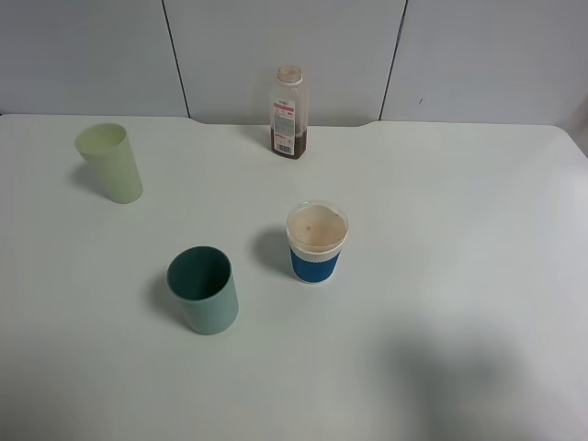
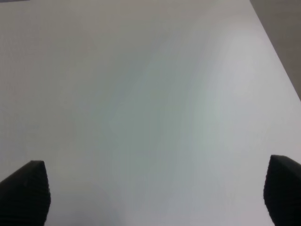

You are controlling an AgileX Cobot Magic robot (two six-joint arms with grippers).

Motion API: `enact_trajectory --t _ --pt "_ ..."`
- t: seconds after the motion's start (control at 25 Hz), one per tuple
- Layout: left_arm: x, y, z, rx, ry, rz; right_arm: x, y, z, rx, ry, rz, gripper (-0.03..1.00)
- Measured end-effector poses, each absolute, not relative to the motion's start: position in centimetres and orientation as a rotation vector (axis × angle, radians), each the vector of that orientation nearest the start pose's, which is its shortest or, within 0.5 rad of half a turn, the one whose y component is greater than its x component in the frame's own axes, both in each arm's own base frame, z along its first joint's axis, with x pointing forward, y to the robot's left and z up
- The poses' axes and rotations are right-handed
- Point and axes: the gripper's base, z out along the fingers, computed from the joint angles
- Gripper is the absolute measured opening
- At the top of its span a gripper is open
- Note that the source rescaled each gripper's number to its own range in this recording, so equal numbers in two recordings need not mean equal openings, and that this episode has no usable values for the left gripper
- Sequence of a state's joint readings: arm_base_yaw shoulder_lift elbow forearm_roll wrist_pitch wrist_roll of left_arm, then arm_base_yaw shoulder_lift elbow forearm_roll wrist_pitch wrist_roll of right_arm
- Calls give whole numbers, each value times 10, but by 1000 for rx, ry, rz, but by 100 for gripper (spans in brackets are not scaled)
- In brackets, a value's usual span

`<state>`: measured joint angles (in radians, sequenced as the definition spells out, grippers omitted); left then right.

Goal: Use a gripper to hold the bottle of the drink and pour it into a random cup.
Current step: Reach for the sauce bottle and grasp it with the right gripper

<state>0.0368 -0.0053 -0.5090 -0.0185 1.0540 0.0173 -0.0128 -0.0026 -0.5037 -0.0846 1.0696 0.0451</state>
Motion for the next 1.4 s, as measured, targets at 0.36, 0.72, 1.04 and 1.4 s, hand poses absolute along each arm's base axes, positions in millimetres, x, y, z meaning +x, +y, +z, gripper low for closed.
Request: enact_trajectory --t 0.36,0.72,1.04,1.4 --pt "-6 -2 280 -19 2023 12 -6 -7 278 63 2044 -82 100" --pt "-6 -2 280 -19 2023 12 19 -6 304 54 2067 -73 100" --pt "-6 -2 280 -19 2023 12 78 -6 336 38 2076 -71 100" --pt "-6 -2 280 -19 2023 12 150 -6 320 -10 2154 -79 100"
